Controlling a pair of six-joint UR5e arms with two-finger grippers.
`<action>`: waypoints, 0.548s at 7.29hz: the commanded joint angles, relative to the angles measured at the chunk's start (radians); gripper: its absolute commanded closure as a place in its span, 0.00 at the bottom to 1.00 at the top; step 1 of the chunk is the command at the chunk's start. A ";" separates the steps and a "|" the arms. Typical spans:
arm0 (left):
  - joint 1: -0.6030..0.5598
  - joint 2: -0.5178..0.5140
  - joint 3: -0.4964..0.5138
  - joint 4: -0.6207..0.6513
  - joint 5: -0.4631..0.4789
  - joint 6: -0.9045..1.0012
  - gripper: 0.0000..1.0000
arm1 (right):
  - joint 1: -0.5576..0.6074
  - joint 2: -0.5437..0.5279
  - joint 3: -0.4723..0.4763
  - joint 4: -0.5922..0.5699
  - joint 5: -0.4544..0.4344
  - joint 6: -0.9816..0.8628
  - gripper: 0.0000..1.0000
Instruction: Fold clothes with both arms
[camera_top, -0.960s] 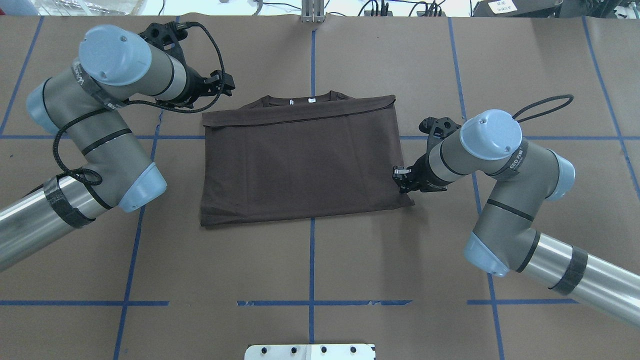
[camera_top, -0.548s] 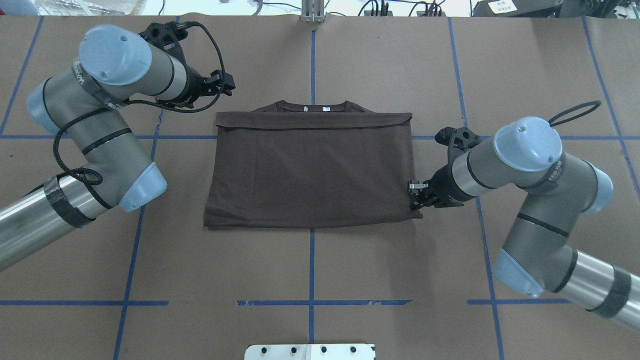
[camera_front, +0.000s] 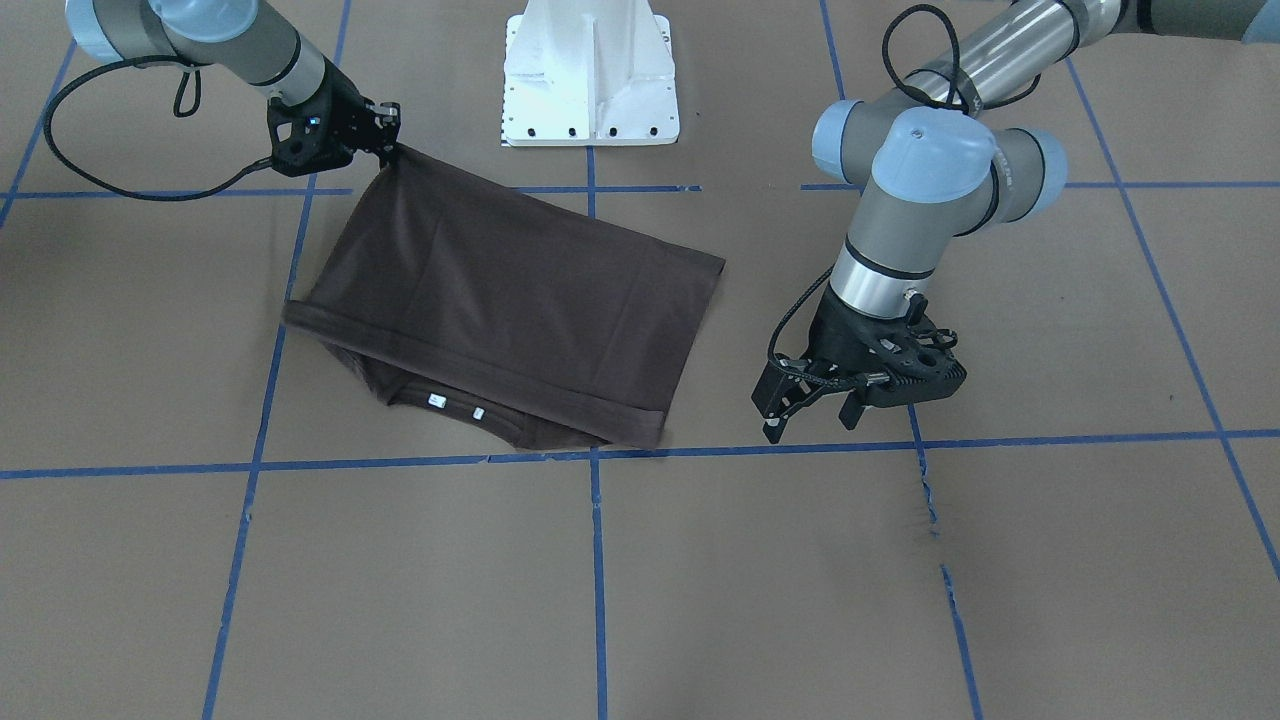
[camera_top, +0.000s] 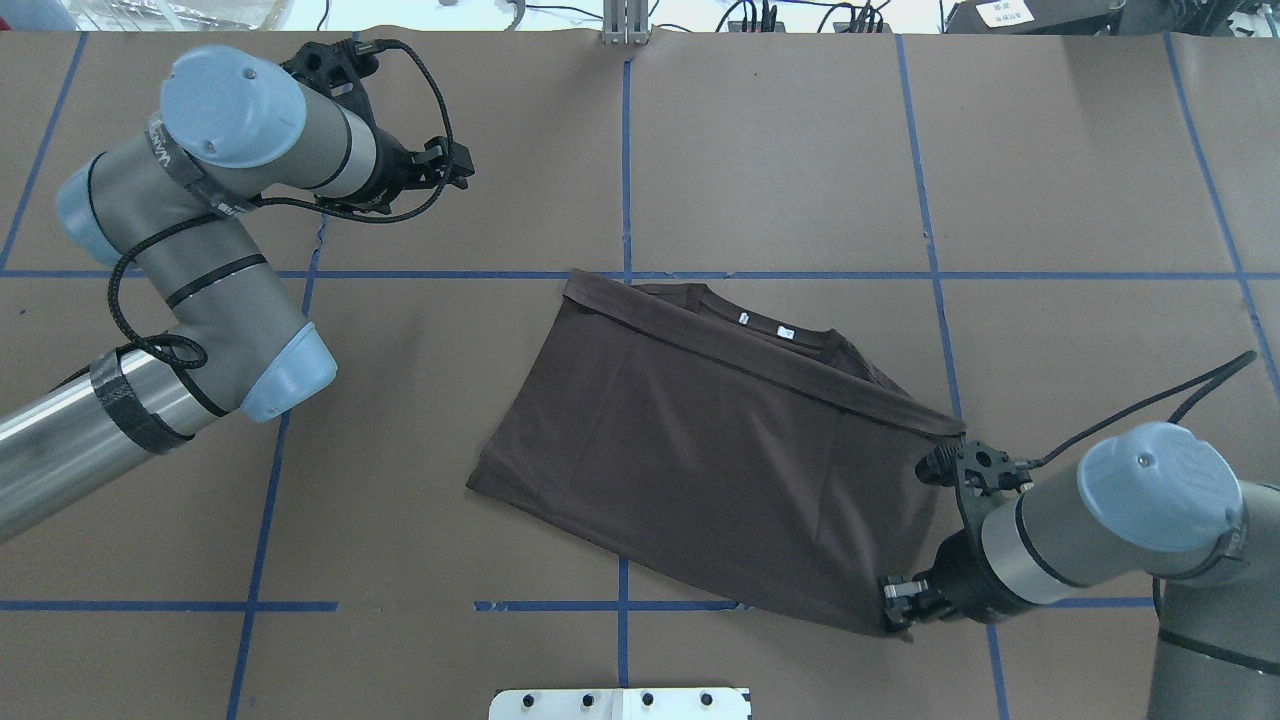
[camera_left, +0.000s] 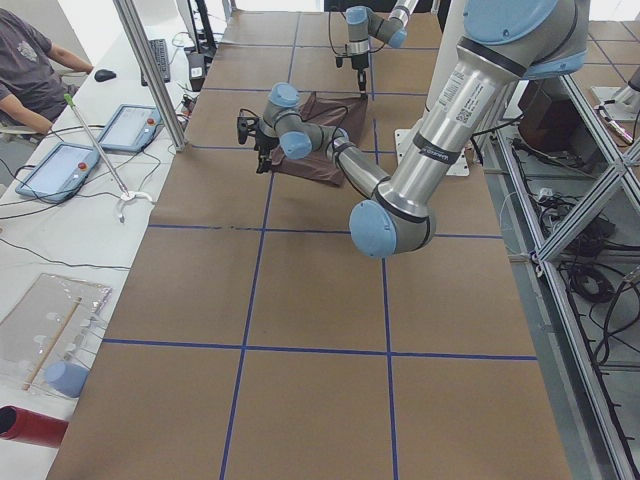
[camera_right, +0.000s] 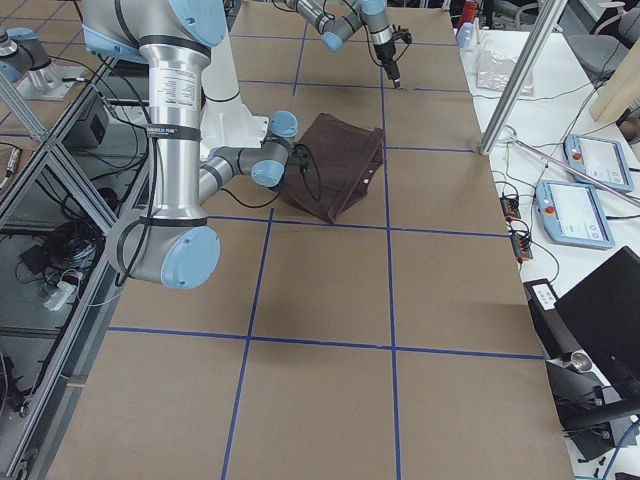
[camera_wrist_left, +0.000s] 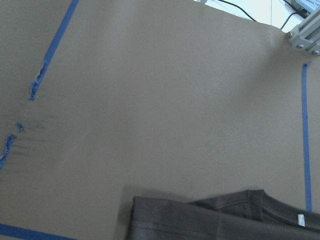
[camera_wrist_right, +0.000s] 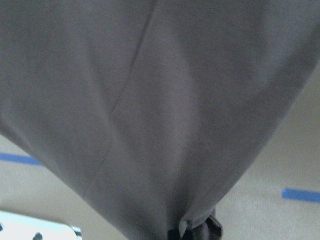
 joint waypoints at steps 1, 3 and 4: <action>0.000 -0.001 -0.001 -0.026 0.000 0.001 0.01 | -0.080 -0.021 0.068 0.000 0.000 0.019 0.00; 0.046 0.013 -0.053 -0.022 -0.052 -0.128 0.01 | 0.056 0.063 0.068 0.000 -0.050 0.019 0.00; 0.105 0.037 -0.093 -0.021 -0.063 -0.284 0.02 | 0.149 0.078 0.066 0.000 -0.086 0.019 0.00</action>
